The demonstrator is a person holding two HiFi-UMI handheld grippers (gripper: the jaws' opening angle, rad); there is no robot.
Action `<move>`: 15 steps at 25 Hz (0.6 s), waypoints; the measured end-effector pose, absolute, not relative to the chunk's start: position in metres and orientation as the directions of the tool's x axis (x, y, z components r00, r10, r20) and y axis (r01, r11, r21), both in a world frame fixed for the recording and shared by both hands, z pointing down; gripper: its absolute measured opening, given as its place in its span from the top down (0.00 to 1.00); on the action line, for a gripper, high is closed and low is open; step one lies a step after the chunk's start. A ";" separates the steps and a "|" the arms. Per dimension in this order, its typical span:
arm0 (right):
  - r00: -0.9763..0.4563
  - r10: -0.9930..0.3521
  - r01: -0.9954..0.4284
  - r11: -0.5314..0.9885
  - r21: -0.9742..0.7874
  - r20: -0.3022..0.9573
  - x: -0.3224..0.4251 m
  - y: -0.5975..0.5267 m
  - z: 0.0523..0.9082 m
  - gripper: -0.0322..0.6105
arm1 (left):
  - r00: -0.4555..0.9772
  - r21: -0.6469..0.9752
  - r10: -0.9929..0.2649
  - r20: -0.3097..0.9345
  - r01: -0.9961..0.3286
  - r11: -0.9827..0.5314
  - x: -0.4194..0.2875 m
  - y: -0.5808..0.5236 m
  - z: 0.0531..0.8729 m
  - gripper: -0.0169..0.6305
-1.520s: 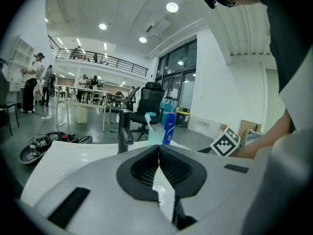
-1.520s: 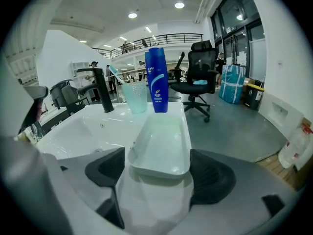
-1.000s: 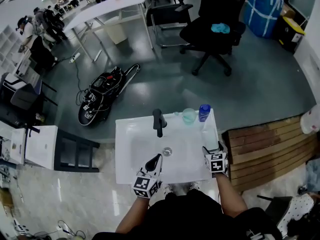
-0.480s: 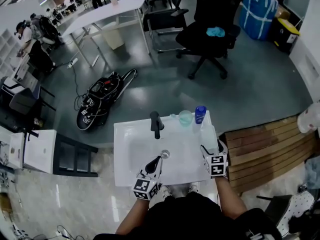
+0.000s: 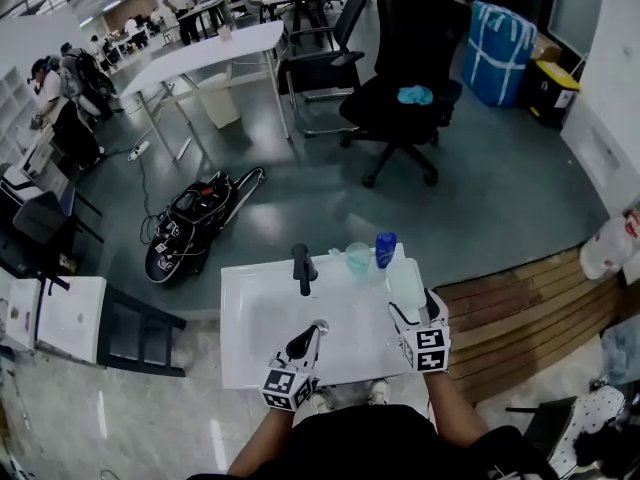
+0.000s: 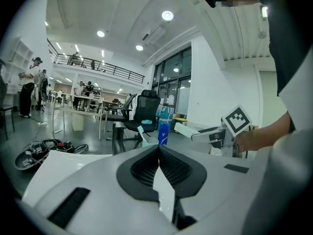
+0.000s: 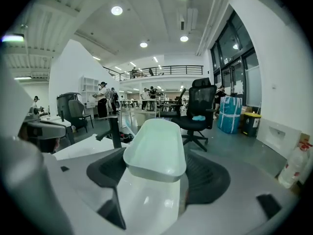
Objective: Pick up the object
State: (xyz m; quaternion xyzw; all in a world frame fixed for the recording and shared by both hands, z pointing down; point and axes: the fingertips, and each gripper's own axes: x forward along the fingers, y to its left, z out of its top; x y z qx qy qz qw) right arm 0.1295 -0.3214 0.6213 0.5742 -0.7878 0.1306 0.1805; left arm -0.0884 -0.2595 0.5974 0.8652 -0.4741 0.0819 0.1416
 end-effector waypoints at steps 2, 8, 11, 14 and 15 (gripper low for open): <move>-0.276 -0.872 -0.954 0.301 0.000 0.404 0.128 -0.319 0.606 0.35 | 0.543 0.166 -0.798 0.263 -0.840 -0.516 -0.087 -0.259 0.593 0.94; -0.281 -0.895 -0.954 0.299 0.000 0.346 0.118 -0.308 0.569 0.35 | 0.556 0.156 -0.799 0.229 -0.831 -0.534 -0.087 -0.259 0.579 0.94; -0.283 -0.904 -0.954 0.298 -0.002 0.319 0.114 -0.306 0.554 0.35 | 0.553 0.148 -0.805 0.214 -0.833 -0.533 -0.091 -0.261 0.573 0.94; -0.285 -0.910 -0.953 0.302 0.011 0.300 0.111 -0.305 0.545 0.35 | 0.550 0.140 -0.809 0.208 -0.835 -0.532 -0.094 -0.261 0.569 0.94; -0.286 -0.912 -0.953 0.303 0.011 0.294 0.111 -0.304 0.543 0.35 | 0.548 0.137 -0.810 0.208 -0.837 -0.531 -0.096 -0.261 0.569 0.94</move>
